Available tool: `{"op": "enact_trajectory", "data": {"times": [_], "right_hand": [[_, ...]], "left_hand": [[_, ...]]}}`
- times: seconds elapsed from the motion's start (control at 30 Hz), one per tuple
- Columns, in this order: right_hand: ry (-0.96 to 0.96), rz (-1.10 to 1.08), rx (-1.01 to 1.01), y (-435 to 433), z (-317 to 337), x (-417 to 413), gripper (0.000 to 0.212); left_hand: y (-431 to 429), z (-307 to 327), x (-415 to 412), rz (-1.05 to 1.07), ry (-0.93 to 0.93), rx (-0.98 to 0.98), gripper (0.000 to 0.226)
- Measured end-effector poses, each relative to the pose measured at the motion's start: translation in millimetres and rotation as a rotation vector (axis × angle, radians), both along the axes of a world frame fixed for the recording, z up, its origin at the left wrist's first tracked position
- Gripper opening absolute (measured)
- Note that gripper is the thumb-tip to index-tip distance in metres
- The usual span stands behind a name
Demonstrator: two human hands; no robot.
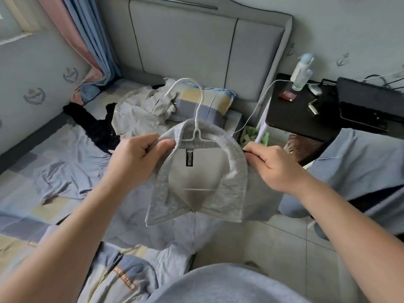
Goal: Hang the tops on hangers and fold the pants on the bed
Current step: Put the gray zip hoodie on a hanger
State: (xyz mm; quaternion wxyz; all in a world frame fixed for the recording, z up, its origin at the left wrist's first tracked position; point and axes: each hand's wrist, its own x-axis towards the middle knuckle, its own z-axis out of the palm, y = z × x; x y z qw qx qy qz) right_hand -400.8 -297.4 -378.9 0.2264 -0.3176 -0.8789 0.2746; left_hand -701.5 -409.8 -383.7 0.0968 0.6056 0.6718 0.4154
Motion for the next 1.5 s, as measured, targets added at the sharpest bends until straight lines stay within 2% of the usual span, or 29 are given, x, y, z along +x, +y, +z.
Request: {"op": "enact_trajectory", "data": {"times": [0.13, 0.33, 0.4, 0.43, 0.7, 0.93, 1.03, 1.17, 1.23, 1.3, 1.4, 1.5], "right_hand": [[0.133, -0.200, -0.122, -19.7, -10.5, 55.8, 0.026], [0.194, -0.465, -0.205, -48.7, -5.4, 144.0, 0.031], [0.227, -0.625, -0.182, -66.9, -1.1, 208.2, 0.035], [0.231, -0.622, -0.195, -70.3, -4.0, 216.6, 0.036], [0.298, -1.006, -0.181, -145.9, 0.4, 385.6, 0.025], [0.295, -1.346, -0.137, -208.9, -0.5, 501.6, 0.029], [0.334, -1.449, -0.150, -230.2, 5.9, 533.9, 0.031], [0.366, -1.550, -0.158, -245.4, 15.2, 564.0, 0.045], [0.406, -1.584, -0.160, -247.7, 18.2, 572.3, 0.038], [0.453, -1.620, -0.185, -245.5, 19.8, 580.0, 0.037], [0.604, -1.713, -0.204, -230.4, 17.1, 589.2, 0.035], [0.804, -1.808, -0.183, -202.0, 16.3, 595.4, 0.028]], "left_hand": [[38.1, 0.9, 39.2, -0.185, 0.097, -0.051, 0.058], [81.7, -19.2, 90.6, -0.428, 0.075, -0.141, 0.052], [109.1, -26.3, 152.5, -0.564, 0.098, -0.189, 0.045], [110.2, -27.1, 157.7, -0.573, 0.076, -0.199, 0.043], [155.8, -43.1, 359.4, -0.939, 0.147, -0.130, 0.011], [177.3, -55.0, 543.8, -1.033, 0.110, -0.142, 0.012], [170.9, -57.8, 620.5, -1.032, 0.017, -0.200, 0.019], [150.0, -53.4, 697.0, -1.032, -0.076, -0.352, 0.053], [144.9, -50.6, 721.6, -1.065, -0.080, -0.387, 0.067], [145.3, -49.0, 739.5, -1.153, -0.051, -0.489, 0.069], [144.5, -46.8, 756.2, -1.325, -0.039, -0.799, 0.068], [145.1, -44.8, 768.9, -1.429, -0.108, -0.858, 0.068]]}}
